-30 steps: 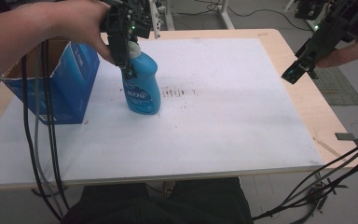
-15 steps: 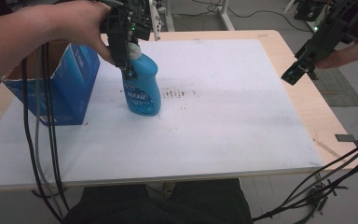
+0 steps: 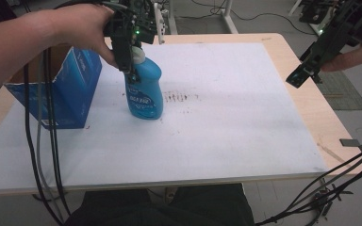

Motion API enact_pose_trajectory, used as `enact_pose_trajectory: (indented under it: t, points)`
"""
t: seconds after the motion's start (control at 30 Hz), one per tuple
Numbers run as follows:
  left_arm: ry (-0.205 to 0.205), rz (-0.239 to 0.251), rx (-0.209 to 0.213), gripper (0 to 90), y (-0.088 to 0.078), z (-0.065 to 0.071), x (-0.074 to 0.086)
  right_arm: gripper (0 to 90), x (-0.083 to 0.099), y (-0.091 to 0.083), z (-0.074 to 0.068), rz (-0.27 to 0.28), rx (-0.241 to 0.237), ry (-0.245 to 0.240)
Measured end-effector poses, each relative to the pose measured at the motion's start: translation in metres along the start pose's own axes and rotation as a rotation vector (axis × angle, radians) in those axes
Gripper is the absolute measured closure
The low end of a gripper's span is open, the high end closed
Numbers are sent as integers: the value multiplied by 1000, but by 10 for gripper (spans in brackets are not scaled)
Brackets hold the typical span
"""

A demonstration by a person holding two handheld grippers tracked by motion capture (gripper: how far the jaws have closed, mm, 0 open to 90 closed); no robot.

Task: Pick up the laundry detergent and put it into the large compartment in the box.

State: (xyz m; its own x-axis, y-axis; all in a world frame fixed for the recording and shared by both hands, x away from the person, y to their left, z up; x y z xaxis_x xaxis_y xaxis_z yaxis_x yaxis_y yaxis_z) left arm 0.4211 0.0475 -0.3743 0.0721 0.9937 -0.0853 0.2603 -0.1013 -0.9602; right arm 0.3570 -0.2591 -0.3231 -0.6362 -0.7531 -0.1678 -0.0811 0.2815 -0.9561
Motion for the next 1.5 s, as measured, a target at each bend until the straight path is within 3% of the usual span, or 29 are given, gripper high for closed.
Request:
enact_pose_trajectory:
  t: [0.27, 0.5, 0.53, 0.57, 0.63, 0.67, 0.77, 0.8, 0.83, 0.87, 1.0, 1.03, 1.07, 1.1, 1.13, 1.4, 1.5]
  points:
    - [-54, -3, -7, 371, -12, -5, -1, 121, -1, 0, 2, 3, -1, -3]
    - [-183, -11, -12, 371, -30, -11, 0, 121, -4, 0, 2, 3, -3, -10]
    - [-223, -20, -14, 371, -36, -13, 1, 121, -5, 0, 2, 1, -6, -11]
    - [-223, -20, -14, 371, -36, -13, 1, 121, -5, 0, 2, 1, -6, -11]
    - [-285, -24, -24, 371, -44, -16, 3, 121, -7, 0, 3, 2, -7, -20]
    - [-285, -24, -24, 372, -44, -16, 3, 121, -7, 0, 3, 2, -7, -20]
    - [-354, -30, -29, 372, -53, -19, 7, 121, -10, 1, 4, 0, -8, -27]
    - [-410, -33, -36, 372, -59, -21, 10, 121, -11, 1, 4, -3, -10, -22]
    - [-441, -38, -35, 372, -62, -22, 12, 121, -12, 1, 5, 0, -10, -30]
    - [-441, -38, -35, 372, -62, -22, 12, 121, -12, 1, 5, 0, -10, -25]
    - [-556, -33, -42, 372, -75, -27, 22, 121, -15, 1, 7, 0, -12, -31]
    - [-613, -30, -46, 373, -81, -29, 28, 121, -15, 1, 7, -4, -12, -34]
    - [-613, -30, -46, 373, -81, -29, 28, 121, -15, 1, 7, -4, -12, -34]
    - [-654, -35, -46, 373, -88, -31, 35, 121, -17, 2, 7, -3, -14, -37]
    - [-654, -35, -46, 373, -88, -31, 35, 121, -17, 2, 7, -3, -14, -37]
    - [-863, -23, -54, 373, -114, -38, 64, 121, -21, 1, 10, -3, -17, -49]
    - [-921, -23, -67, 373, -123, -40, 77, 121, -23, 1, 11, -3, -18, -51]
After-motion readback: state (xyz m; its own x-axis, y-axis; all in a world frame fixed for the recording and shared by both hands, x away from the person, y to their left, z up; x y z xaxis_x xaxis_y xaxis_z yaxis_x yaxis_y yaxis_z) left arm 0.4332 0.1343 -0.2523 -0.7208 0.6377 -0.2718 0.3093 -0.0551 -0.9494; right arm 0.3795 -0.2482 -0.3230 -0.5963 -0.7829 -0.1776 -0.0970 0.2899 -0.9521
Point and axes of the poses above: each handheld gripper's, and its own axes: y roughly forward along the jaws, x roughly out of its underside, z roughly to its right, the point moved 10 cm from there along y, roughly forward along the jaws, and after that the axes turned 13 degrees about -x, right-handed, at the moved point
